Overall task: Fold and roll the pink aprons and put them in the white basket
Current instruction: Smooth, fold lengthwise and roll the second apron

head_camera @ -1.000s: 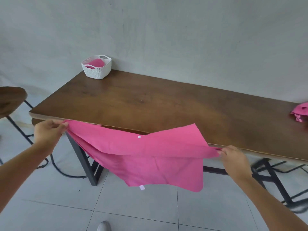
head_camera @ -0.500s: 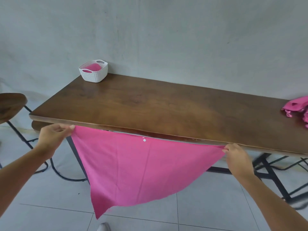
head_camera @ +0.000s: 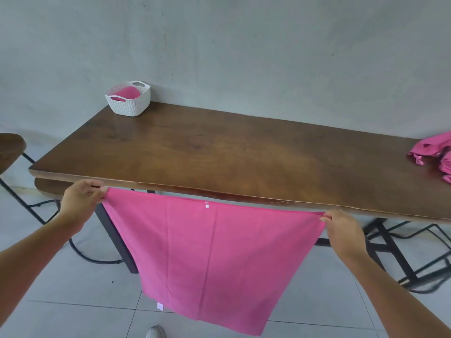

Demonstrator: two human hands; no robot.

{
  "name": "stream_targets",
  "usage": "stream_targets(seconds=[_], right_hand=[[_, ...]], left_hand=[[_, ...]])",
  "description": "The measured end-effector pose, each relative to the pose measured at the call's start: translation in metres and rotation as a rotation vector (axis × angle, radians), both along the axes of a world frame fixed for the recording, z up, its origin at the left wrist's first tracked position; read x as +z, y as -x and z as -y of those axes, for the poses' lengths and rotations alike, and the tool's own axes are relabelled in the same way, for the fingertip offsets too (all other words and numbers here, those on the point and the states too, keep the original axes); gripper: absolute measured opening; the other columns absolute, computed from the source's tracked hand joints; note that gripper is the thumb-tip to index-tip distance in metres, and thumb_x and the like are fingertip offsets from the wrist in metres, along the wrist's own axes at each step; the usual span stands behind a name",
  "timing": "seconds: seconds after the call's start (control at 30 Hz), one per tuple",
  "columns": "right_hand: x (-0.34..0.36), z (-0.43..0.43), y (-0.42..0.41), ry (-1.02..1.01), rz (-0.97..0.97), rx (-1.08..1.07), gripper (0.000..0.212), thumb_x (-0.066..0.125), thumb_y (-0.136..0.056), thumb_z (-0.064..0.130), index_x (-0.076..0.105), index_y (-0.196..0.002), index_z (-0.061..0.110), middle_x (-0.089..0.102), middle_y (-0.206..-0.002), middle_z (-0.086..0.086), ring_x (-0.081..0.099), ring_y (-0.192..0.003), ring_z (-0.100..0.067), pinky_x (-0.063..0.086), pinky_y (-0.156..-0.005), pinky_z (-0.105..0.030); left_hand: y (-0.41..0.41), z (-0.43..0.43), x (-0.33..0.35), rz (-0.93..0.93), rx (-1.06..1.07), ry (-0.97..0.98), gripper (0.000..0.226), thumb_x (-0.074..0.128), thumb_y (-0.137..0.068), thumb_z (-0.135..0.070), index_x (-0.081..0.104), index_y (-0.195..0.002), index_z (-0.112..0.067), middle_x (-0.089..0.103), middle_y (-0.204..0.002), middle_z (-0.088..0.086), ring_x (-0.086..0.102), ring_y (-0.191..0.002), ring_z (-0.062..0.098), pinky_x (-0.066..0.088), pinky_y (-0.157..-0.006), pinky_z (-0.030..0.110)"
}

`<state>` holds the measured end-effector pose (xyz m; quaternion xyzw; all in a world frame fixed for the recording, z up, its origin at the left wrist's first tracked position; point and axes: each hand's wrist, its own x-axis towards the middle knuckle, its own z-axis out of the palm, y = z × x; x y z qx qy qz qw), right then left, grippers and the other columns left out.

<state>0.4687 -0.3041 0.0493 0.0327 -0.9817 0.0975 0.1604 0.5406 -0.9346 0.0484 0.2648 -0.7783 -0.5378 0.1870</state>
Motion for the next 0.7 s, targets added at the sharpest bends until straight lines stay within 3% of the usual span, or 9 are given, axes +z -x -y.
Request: stream_targets(seconds=[0.17,0.27,0.4,0.53,0.6,0.7], right_hand=[[-0.003,0.016,0.012,0.029,0.08,-0.107,0.014,0.059,-0.098,0.016,0.068,-0.095,0.006,0.068,-0.086,-0.011,0.061,-0.08,-0.034,0.046,-0.068,-0.039],[-0.002,0.028,0.019,0.061,0.142,-0.158,0.011,0.056,-0.099,0.019,0.054,-0.108,0.013,0.066,-0.082,-0.009,0.059,-0.076,-0.034,0.044,-0.066,-0.039],[-0.007,0.044,0.036,0.044,0.141,-0.18,0.02,0.056,-0.1,0.017,0.052,-0.119,0.013,0.067,-0.085,-0.011,0.062,-0.08,-0.037,0.041,-0.066,-0.038],[-0.015,0.058,0.062,0.115,0.135,-0.263,0.014,0.049,-0.101,0.018,0.06,-0.095,0.013,0.065,-0.089,-0.009,0.056,-0.08,-0.034,0.039,-0.066,-0.038],[-0.019,0.068,0.076,0.178,0.138,-0.313,0.017,0.046,-0.101,0.018,0.058,-0.089,0.016,0.061,-0.086,-0.007,0.055,-0.077,-0.032,0.042,-0.065,-0.039],[-0.024,0.082,0.094,0.27,0.106,-0.39,0.018,0.045,-0.099,0.018,0.059,-0.089,0.015,0.06,-0.086,-0.007,0.057,-0.077,-0.03,0.05,-0.068,-0.043]], left_hand=[[0.022,0.011,-0.005,0.055,0.002,0.091,0.008,0.07,-0.095,-0.017,0.073,-0.096,-0.009,0.073,-0.092,0.012,0.071,-0.09,0.033,0.055,-0.093,0.045],[0.039,0.019,-0.008,0.082,0.02,0.105,0.008,0.069,-0.096,-0.021,0.07,-0.091,-0.014,0.073,-0.092,0.01,0.071,-0.092,0.034,0.055,-0.094,0.051],[0.063,0.02,-0.008,0.084,0.036,0.165,0.014,0.062,-0.1,-0.021,0.067,-0.098,-0.009,0.069,-0.093,0.008,0.065,-0.088,0.03,0.049,-0.082,0.04],[0.09,0.028,-0.014,0.121,0.03,0.259,0.018,0.057,-0.103,-0.027,0.062,-0.094,-0.012,0.065,-0.089,0.005,0.061,-0.087,0.031,0.047,-0.079,0.042],[0.104,0.037,-0.02,0.161,0.055,0.282,0.019,0.057,-0.102,-0.03,0.061,-0.089,-0.018,0.066,-0.087,0.003,0.062,-0.092,0.034,0.046,-0.088,0.049],[0.123,0.041,-0.026,0.224,0.108,0.342,0.018,0.058,-0.102,-0.029,0.063,-0.087,-0.02,0.065,-0.089,0.0,0.053,-0.104,0.036,0.034,-0.1,0.052]])
